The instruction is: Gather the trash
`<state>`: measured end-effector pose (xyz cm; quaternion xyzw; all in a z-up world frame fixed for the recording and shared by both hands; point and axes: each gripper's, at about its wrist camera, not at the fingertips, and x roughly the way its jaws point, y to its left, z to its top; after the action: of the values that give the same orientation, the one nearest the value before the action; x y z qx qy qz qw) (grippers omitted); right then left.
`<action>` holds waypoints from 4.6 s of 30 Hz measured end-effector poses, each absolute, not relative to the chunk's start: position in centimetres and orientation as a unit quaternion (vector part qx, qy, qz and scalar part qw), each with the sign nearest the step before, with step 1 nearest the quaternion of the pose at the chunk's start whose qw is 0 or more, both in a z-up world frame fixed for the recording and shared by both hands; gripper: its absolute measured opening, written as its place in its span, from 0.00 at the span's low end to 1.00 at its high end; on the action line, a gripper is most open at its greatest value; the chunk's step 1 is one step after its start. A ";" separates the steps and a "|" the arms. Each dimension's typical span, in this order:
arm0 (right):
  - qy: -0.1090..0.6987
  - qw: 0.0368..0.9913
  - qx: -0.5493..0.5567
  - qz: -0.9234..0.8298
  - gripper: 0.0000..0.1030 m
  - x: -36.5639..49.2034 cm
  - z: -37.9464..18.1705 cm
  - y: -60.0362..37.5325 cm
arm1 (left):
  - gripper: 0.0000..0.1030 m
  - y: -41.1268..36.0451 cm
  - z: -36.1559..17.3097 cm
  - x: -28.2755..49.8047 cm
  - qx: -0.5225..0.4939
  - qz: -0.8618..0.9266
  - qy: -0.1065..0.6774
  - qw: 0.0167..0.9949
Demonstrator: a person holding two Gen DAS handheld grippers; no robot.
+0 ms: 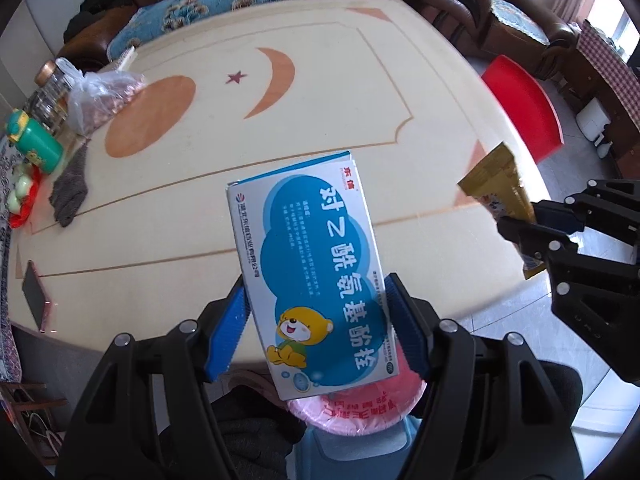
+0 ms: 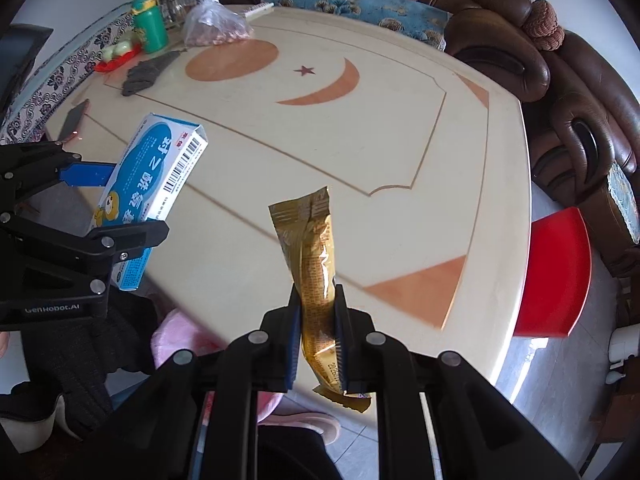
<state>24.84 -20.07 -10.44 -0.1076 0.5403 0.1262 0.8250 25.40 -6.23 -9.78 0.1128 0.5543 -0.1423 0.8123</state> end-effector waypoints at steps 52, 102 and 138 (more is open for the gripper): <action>0.593 0.785 -0.057 0.172 0.15 9.4 -19.5 -12.8 | 0.64 -1.5 -20.4 11.8 0.156 -0.241 0.601 0.746; 0.688 0.711 0.076 0.124 0.15 14.2 -41.9 -14.5 | 0.64 -1.8 -40.2 15.9 0.070 -0.214 0.736 0.639; 0.597 0.801 0.042 0.001 0.73 12.4 -33.0 -17.2 | 0.77 -2.3 -31.2 14.5 0.117 -0.119 0.632 0.757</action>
<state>12.41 -17.15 -32.97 0.0420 0.5968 0.0013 0.8013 14.49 -2.29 -31.17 0.1171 0.6316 -0.1187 0.7571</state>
